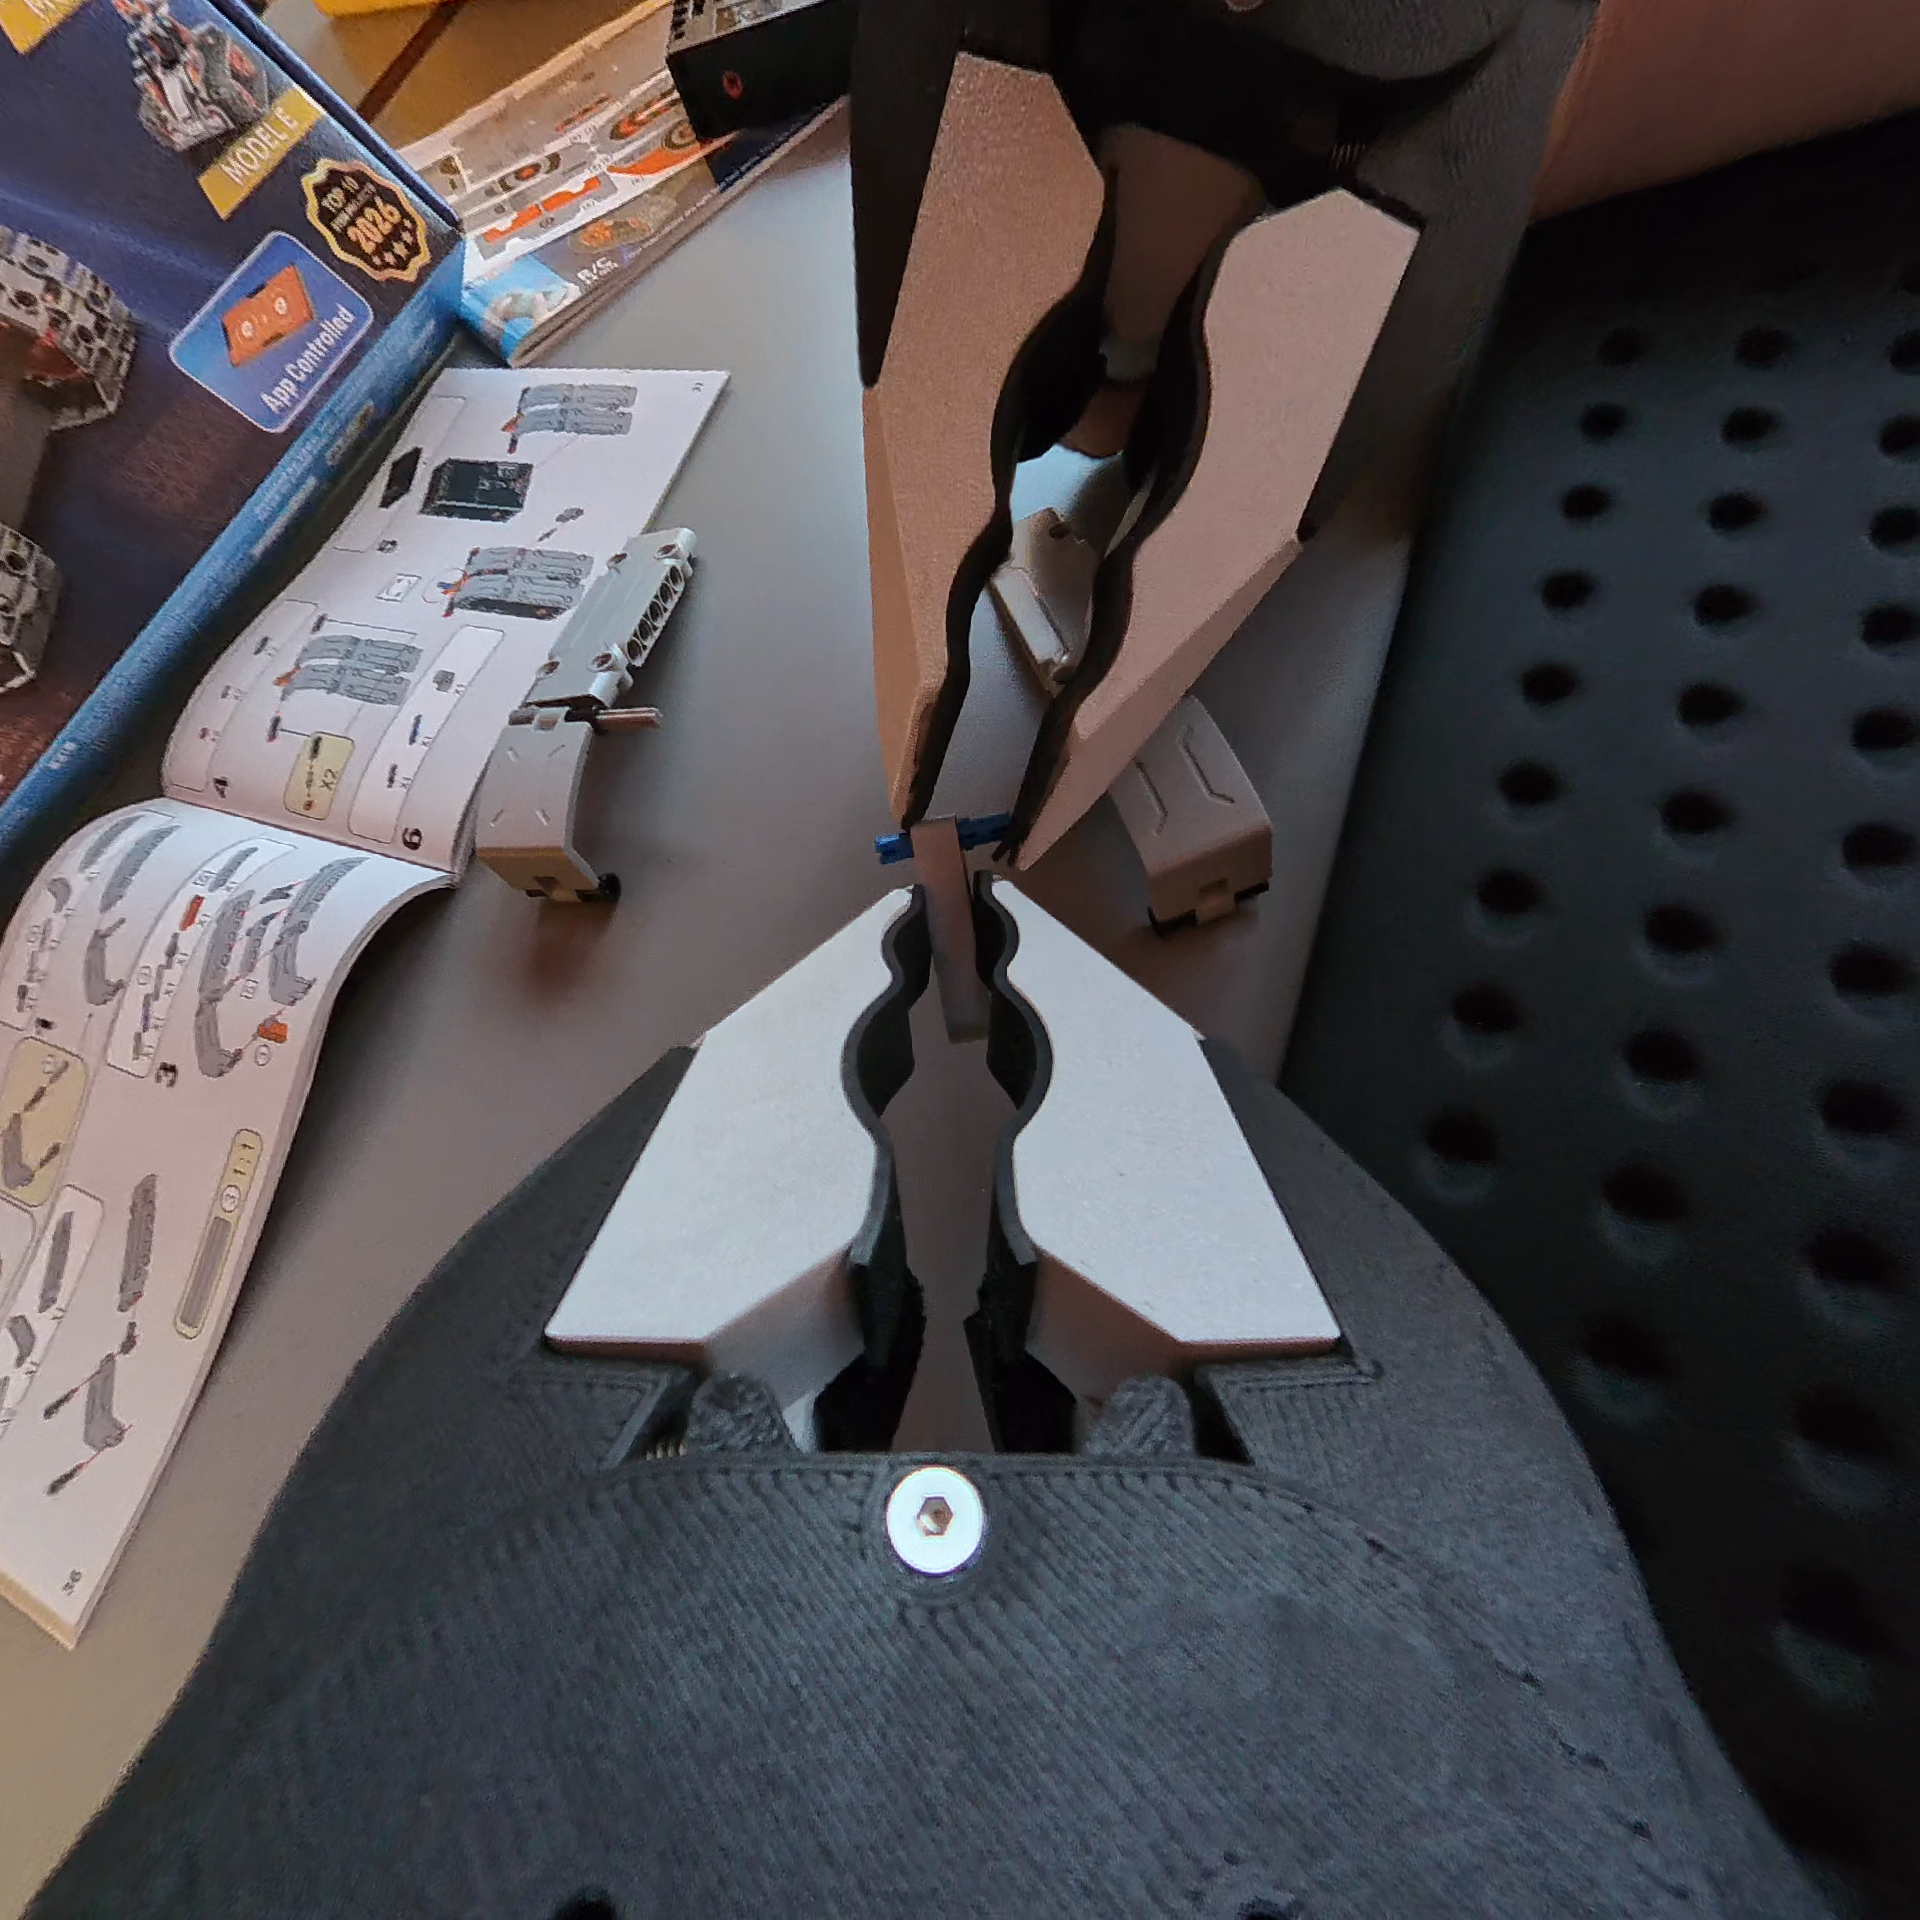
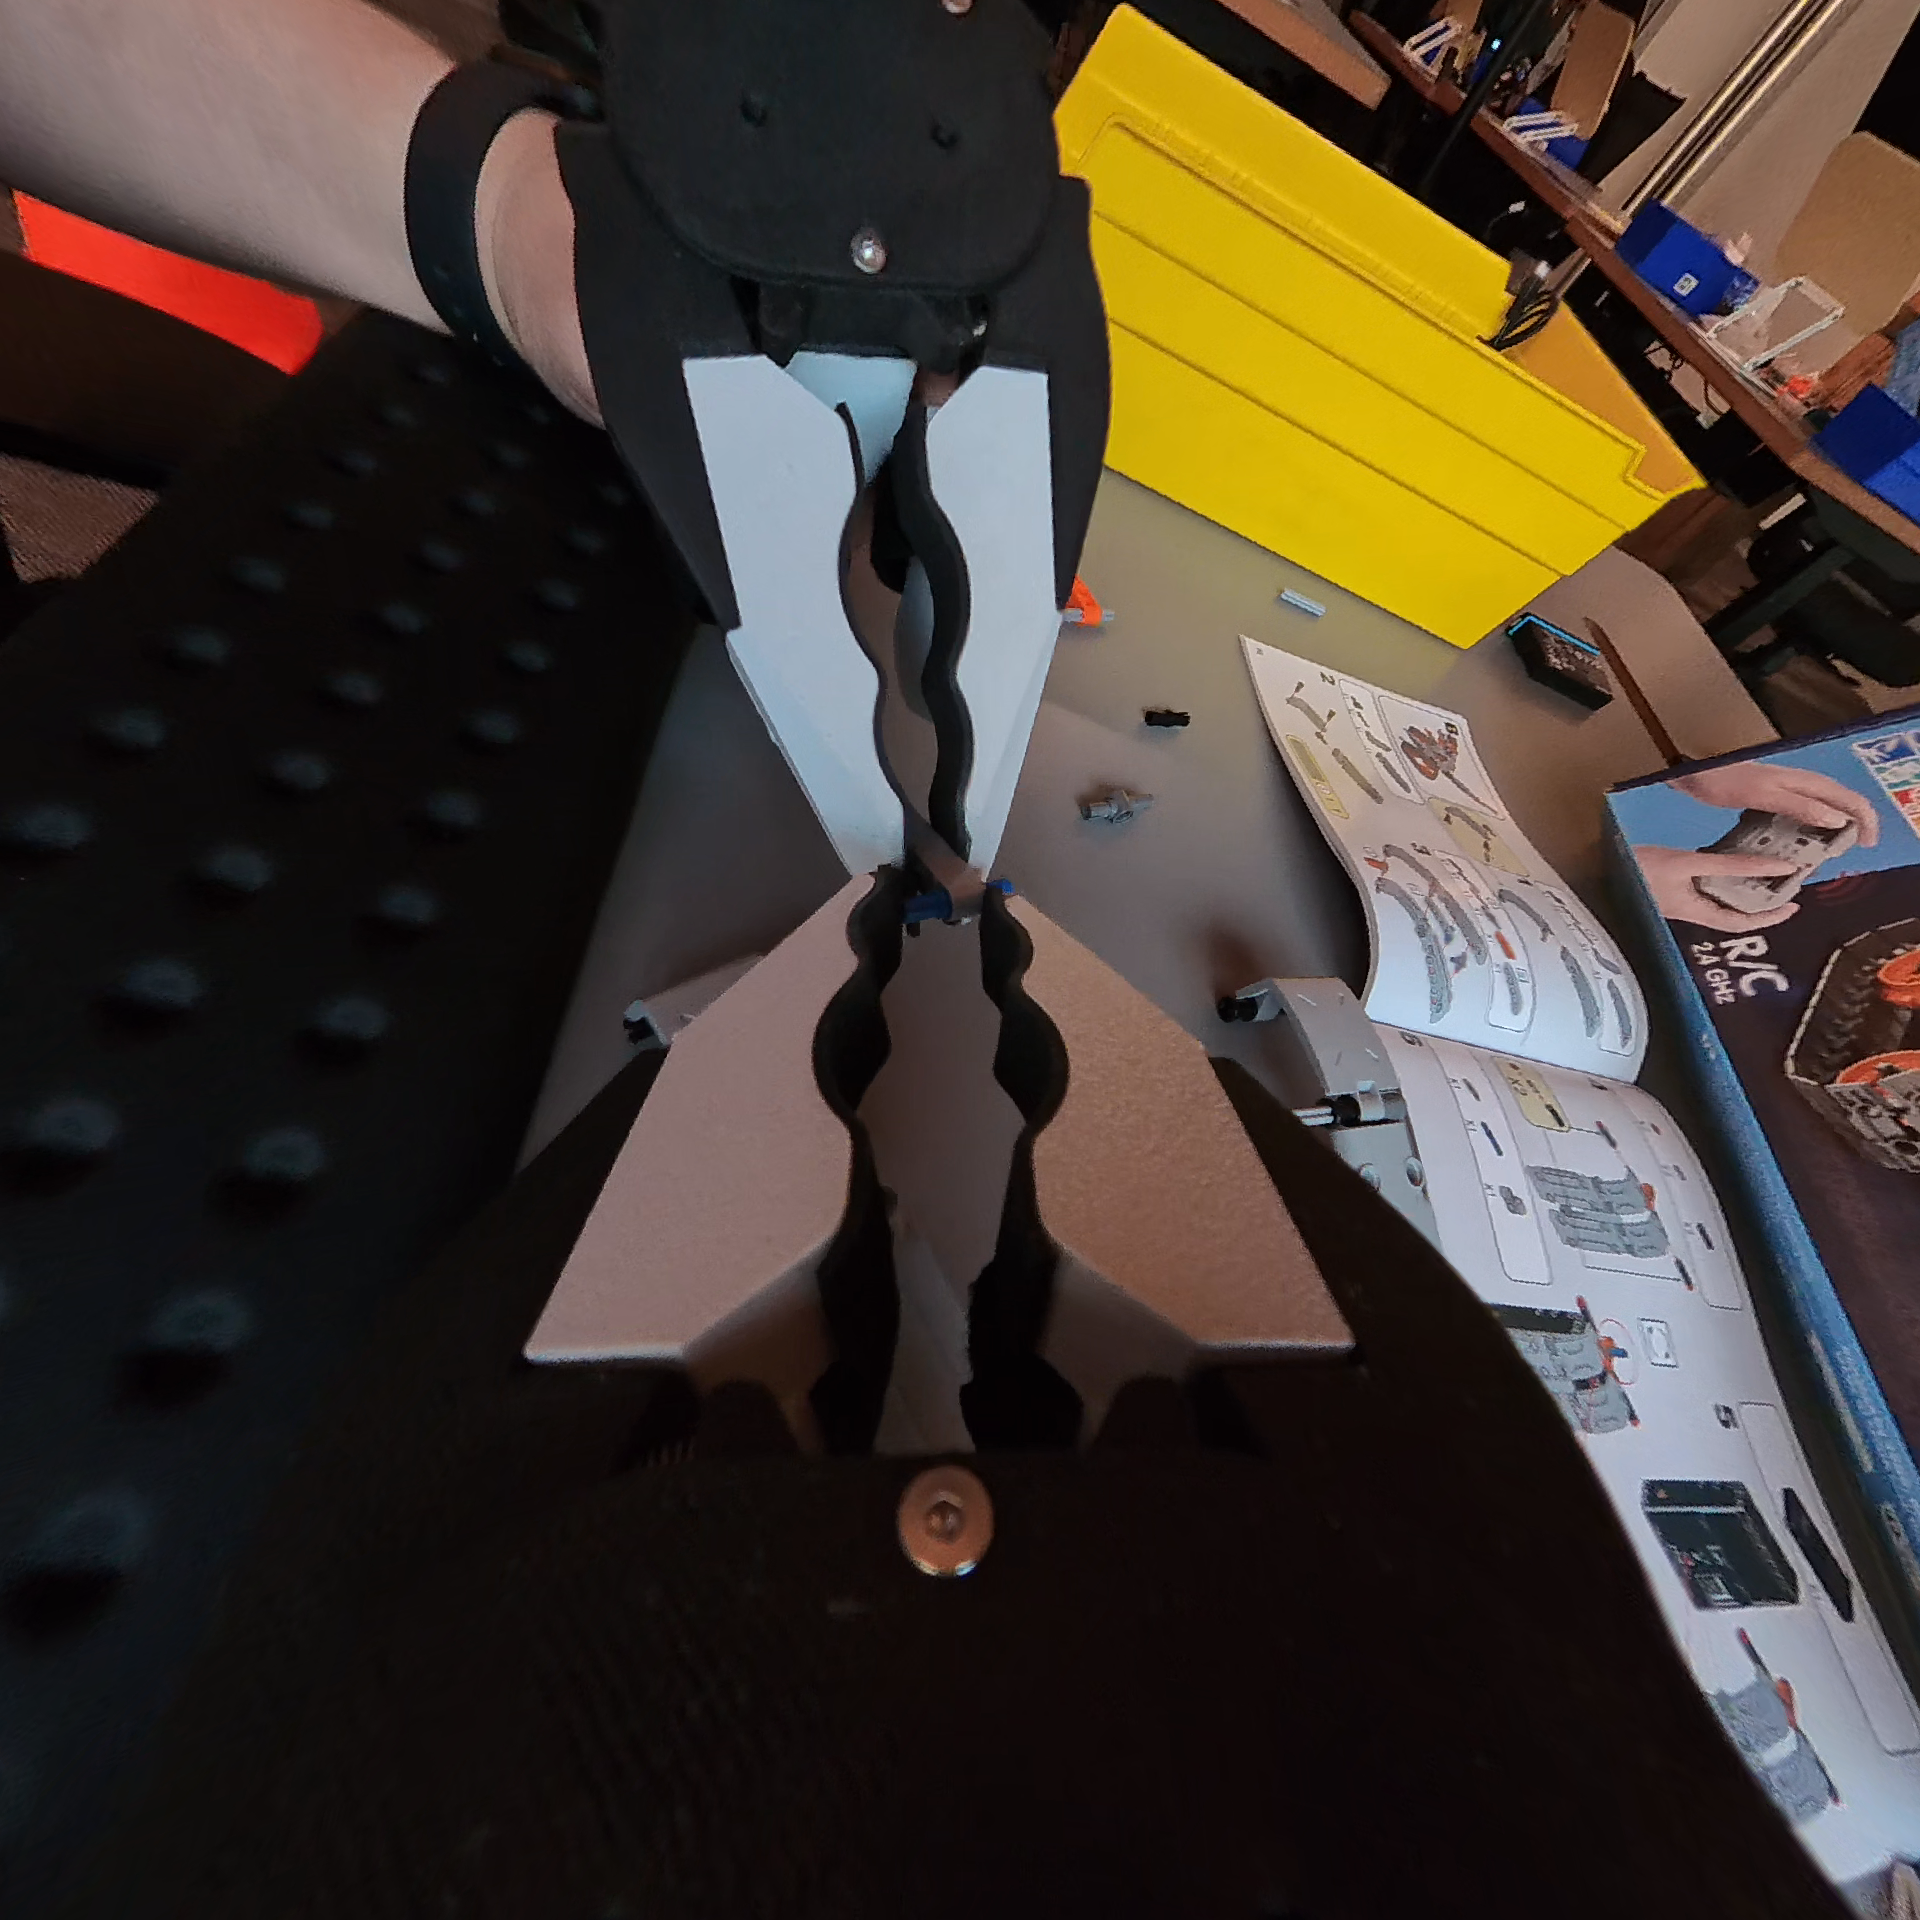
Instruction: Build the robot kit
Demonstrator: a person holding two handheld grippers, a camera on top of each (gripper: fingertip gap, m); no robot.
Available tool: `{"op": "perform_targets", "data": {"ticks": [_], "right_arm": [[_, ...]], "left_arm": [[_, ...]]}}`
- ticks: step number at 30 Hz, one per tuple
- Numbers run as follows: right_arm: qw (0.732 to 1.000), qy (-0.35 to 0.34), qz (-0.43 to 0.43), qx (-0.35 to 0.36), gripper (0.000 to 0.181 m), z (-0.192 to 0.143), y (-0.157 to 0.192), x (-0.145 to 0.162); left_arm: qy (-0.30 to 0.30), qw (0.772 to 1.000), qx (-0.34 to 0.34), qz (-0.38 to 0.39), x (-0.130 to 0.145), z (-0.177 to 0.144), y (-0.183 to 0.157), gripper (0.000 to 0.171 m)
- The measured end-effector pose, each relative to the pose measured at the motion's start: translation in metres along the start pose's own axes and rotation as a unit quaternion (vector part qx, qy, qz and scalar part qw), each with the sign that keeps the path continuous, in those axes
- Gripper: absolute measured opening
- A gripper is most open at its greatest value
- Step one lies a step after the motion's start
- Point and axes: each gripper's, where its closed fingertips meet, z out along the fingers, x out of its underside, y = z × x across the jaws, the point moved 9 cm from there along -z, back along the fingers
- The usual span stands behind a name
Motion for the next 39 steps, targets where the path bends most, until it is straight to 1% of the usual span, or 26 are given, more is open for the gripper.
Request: {"op": "perform_targets", "data": {"ticks": [2,5,9,11,14,19,25,27,30,32,36,39], "right_arm": [[1.0,0.004,-0.001,0.0,0.015,0.0,0.001,0.0],[1.0,0.01,-0.005,0.004,0.014,0.0,0.001,0.0],[0.999,-0.019,-0.01,0.037,0.014,-0.004,-0.004,-0.007],[0.999,-0.024,-0.018,0.022,0.016,-0.005,-0.003,-0.006],[0.998,-0.021,-0.052,0.013,0.016,-0.01,0.001,-0.008],[0.998,-0.006,-0.062,-0.012,0.016,-0.012,0.006,-0.008],[0.997,0.004,-0.07,-0.014,0.015,-0.014,0.008,-0.013],[0.997,0.012,-0.067,-0.022,0.015,-0.013,0.009,-0.012],[0.998,0.017,-0.066,-0.012,0.015,-0.011,0.009,-0.011],[0.998,0.015,-0.054,-0.022,0.015,-0.01,0.009,-0.009],[0.998,0.022,-0.043,-0.043,0.015,-0.008,0.01,-0.004],[0.999,0.01,-0.033,-0.037,0.013,-0.009,0.007,-0.005]], "left_arm": [[0.004,1.0,-0.01,0.015,0.0,0.001,-0.002,0.006],[0.008,1.0,-0.012,0.012,-0.001,0.001,-0.002,0.006],[-0.026,0.998,-0.056,0.032,-0.006,-0.006,0.001,0.006],[-0.021,0.997,-0.052,0.044,-0.007,-0.006,-0.001,0.007],[-0.021,0.994,-0.061,0.087,-0.009,-0.005,-0.007,0.006],[-0.01,0.991,-0.053,0.123,-0.008,-0.004,-0.014,0.006],[-0.022,0.994,-0.03,0.103,-0.009,-0.007,-0.013,0.006],[-0.015,0.995,-0.016,0.093,-0.008,-0.007,-0.014,0.006],[-0.012,0.997,-0.017,0.076,-0.007,-0.006,-0.012,0.005],[-0.01,0.998,-0.005,0.064,-0.006,-0.006,-0.012,0.005],[0.002,0.996,-0.007,0.087,-0.003,-0.003,-0.017,0.005],[-0.01,0.997,-0.009,0.079,-0.004,-0.005,-0.014,0.005]]}}
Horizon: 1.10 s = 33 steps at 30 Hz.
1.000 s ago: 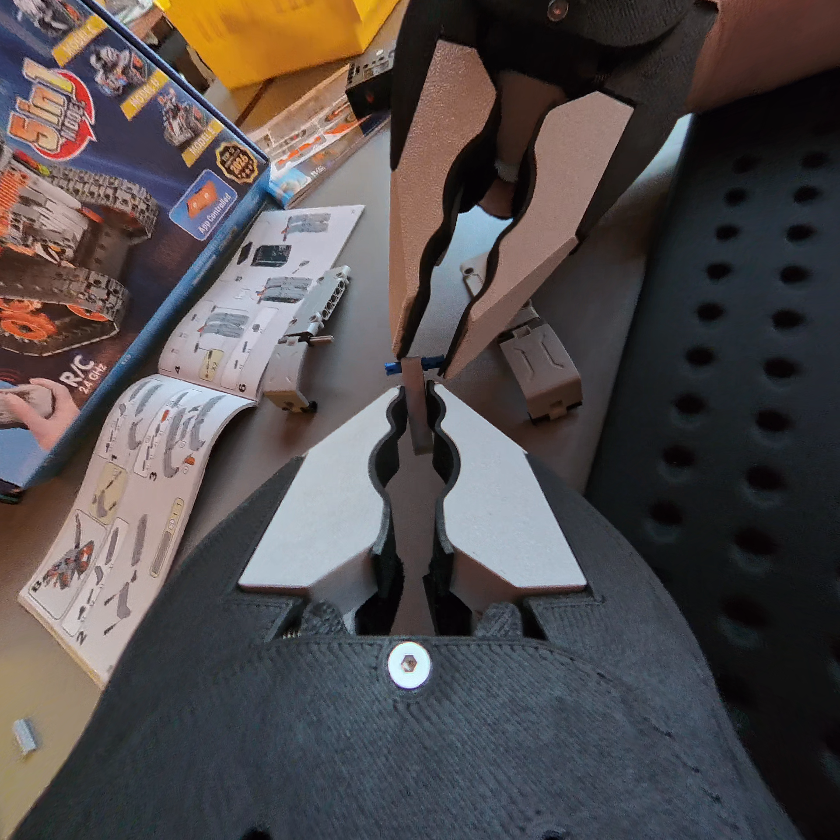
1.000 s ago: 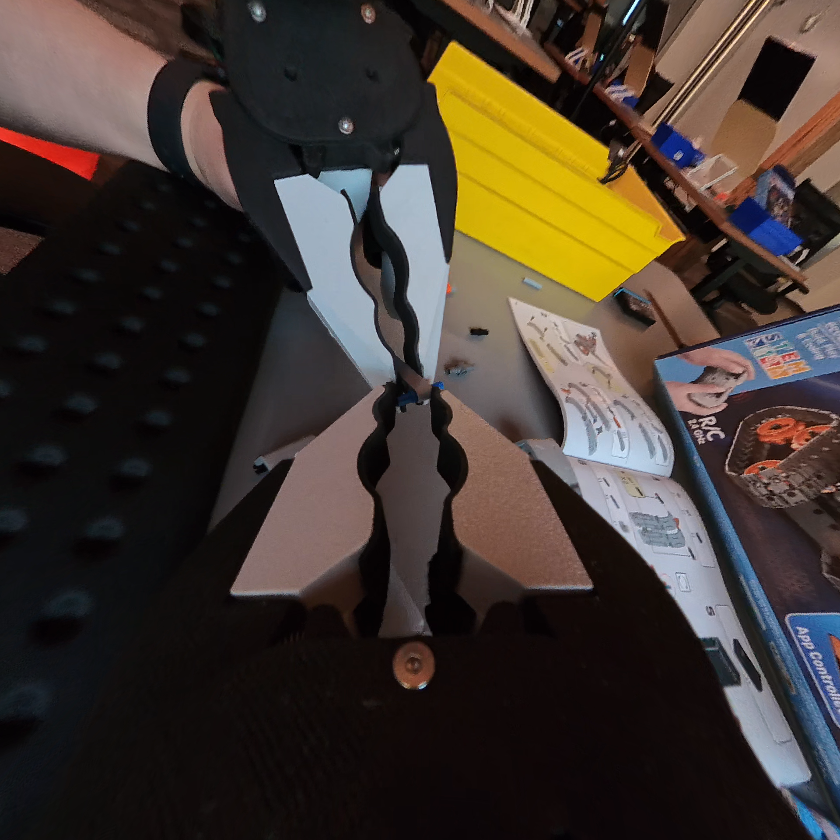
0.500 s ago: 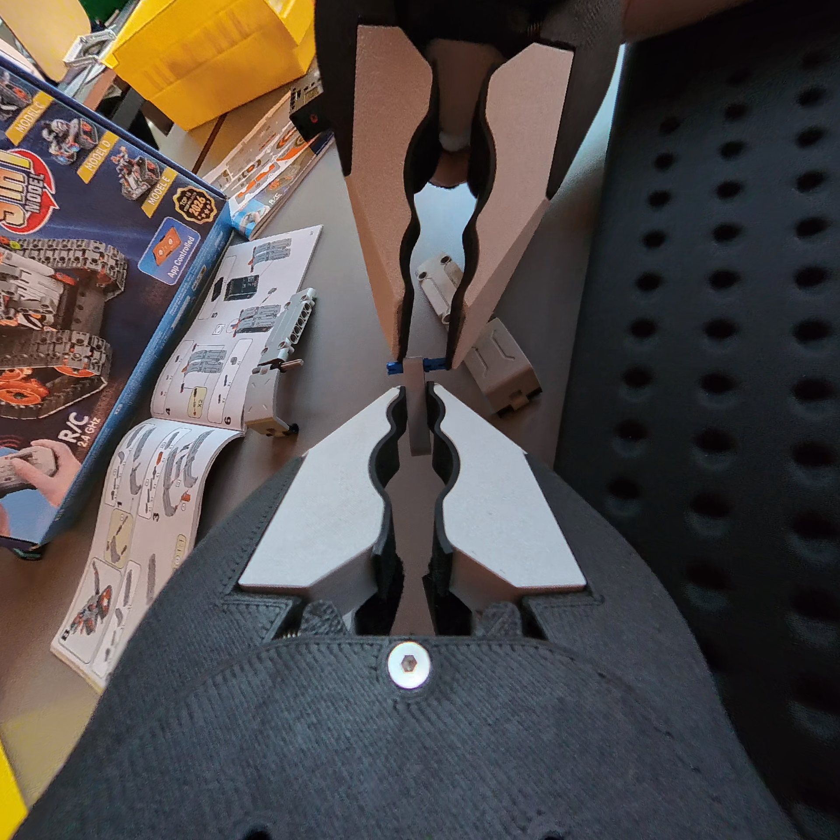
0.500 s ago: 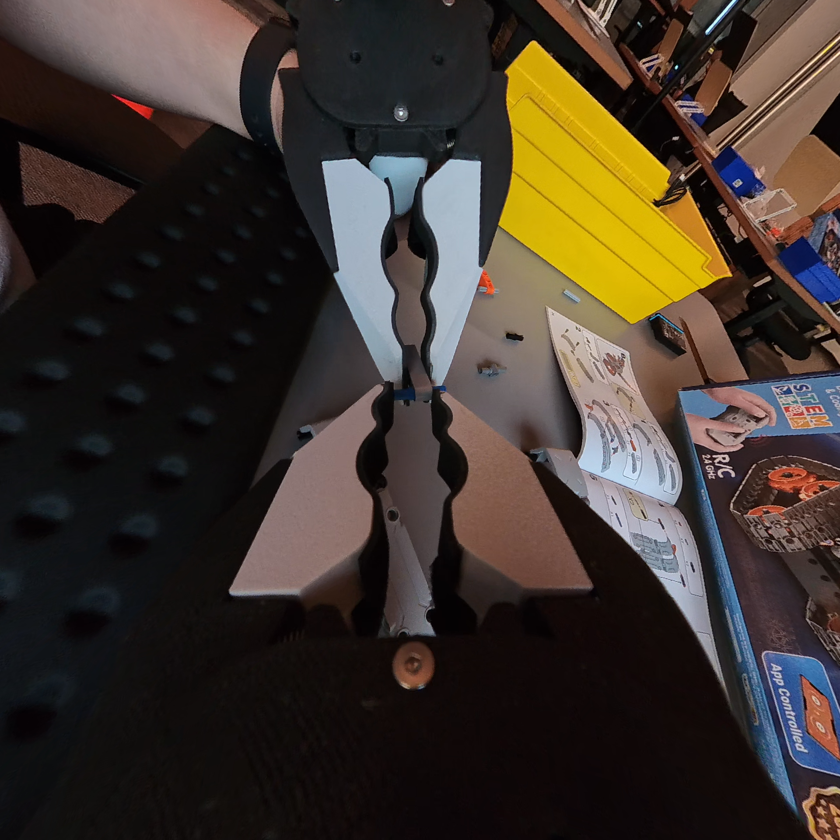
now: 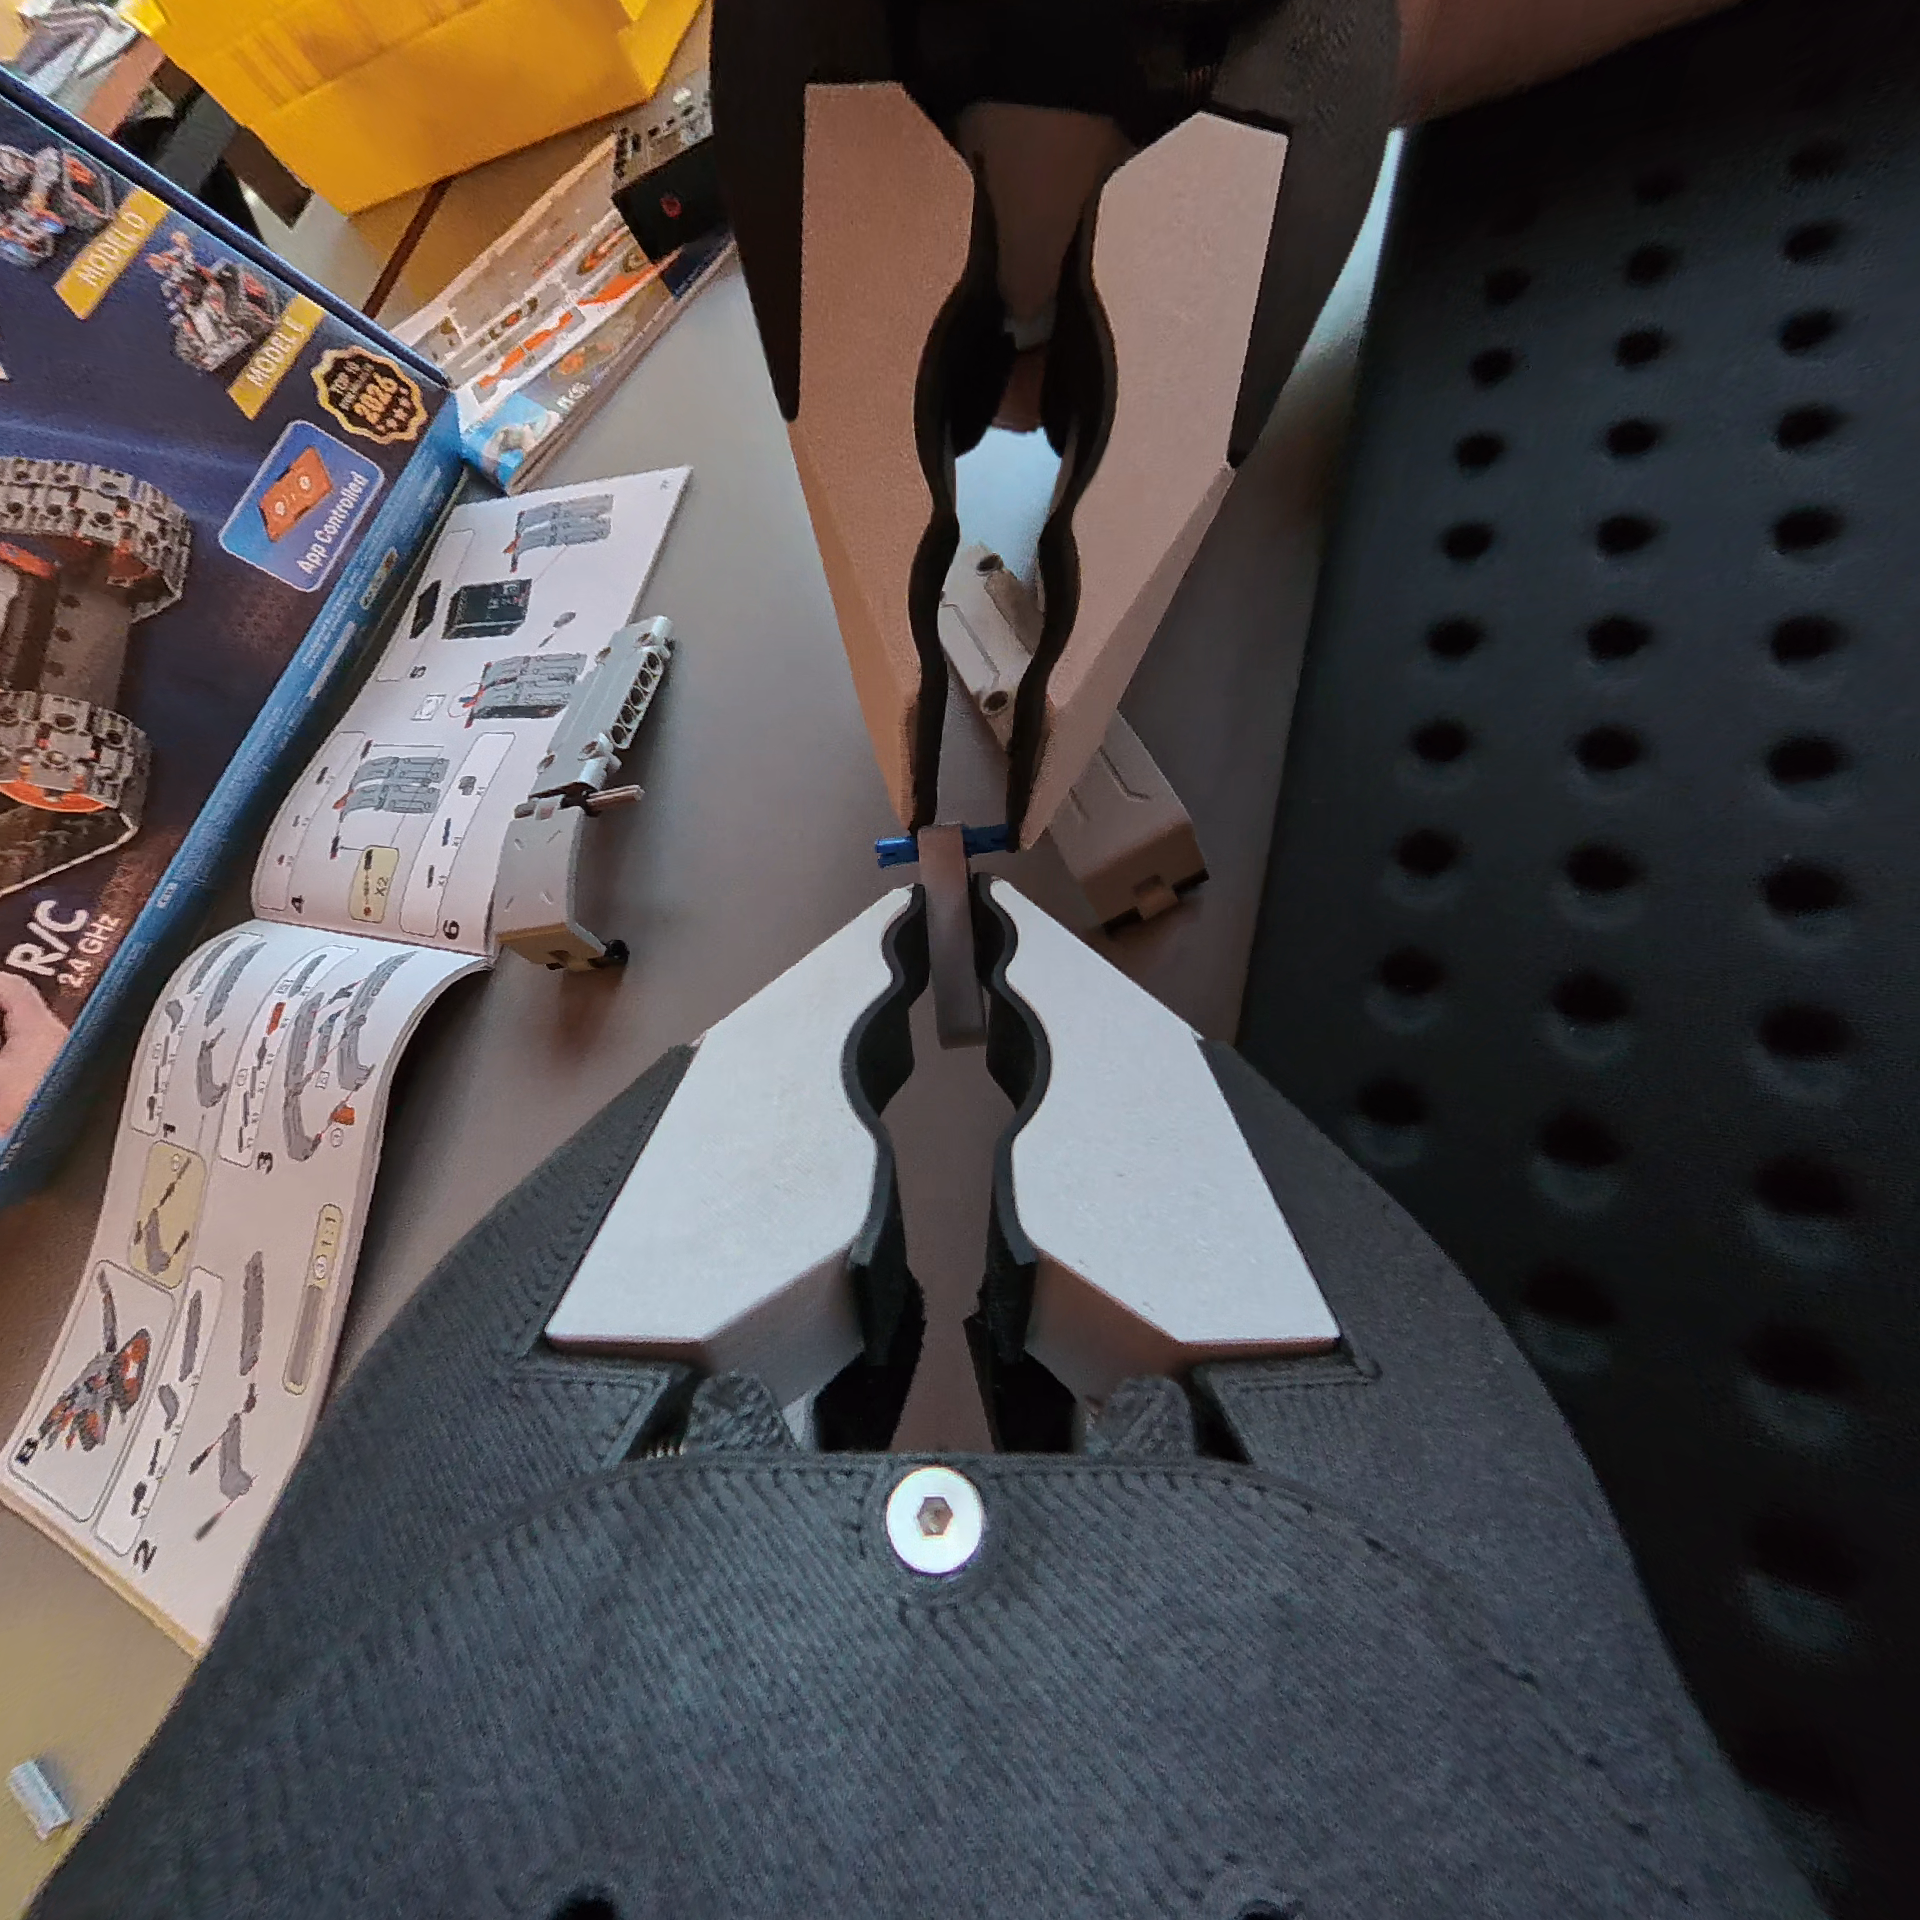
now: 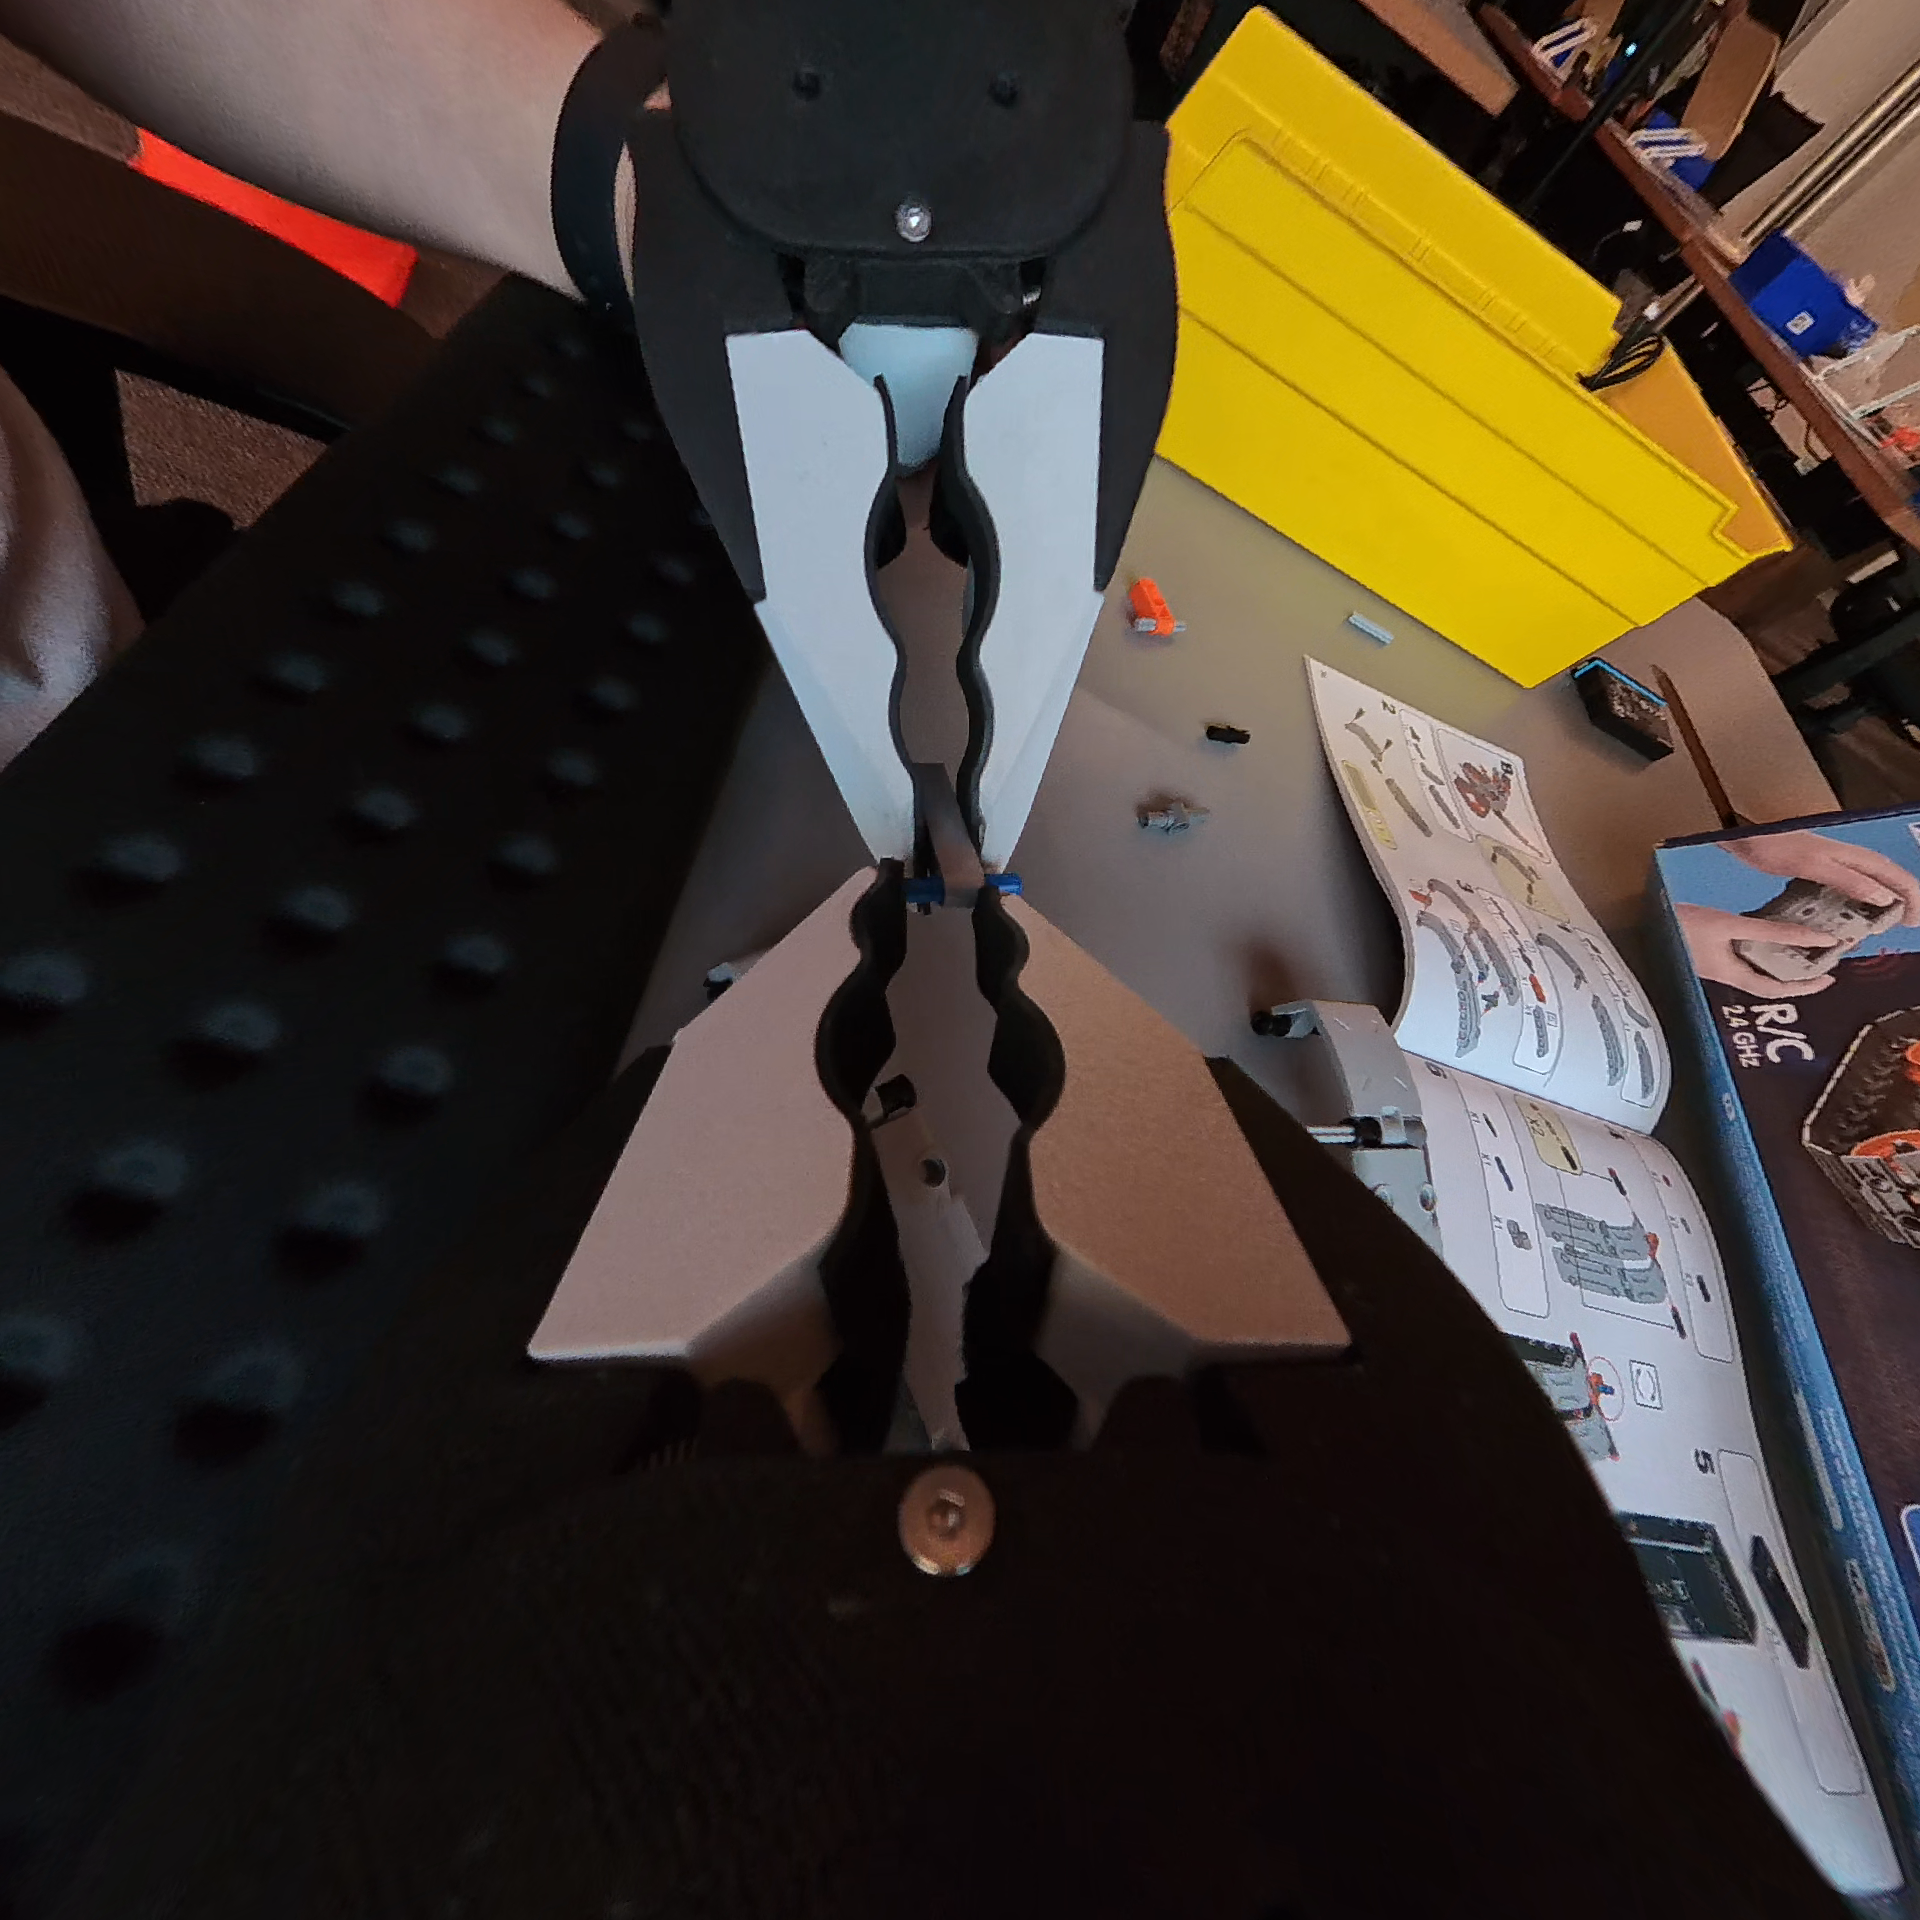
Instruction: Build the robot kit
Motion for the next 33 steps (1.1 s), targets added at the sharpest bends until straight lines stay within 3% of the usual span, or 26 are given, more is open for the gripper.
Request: {"op": "perform_targets", "data": {"ticks": [11,16,33], "right_arm": [[0.999,-0.022,0.016,0.037,0.014,-0.001,-0.009,-0.002],[0.999,-0.02,-0.01,0.04,0.017,-0.001,-0.006,-0.001],[0.996,-0.031,-0.026,0.081,0.018,-0.006,-0.009,-0.008]], "left_arm": [[-0.005,0.996,-0.079,0.035,-0.003,-0.001,0.005,0.006],[0.005,0.996,-0.077,0.035,-0.004,0.0,0.004,0.006],[-0.056,0.996,-0.049,-0.04,-0.008,-0.009,0.012,0.006]]}}
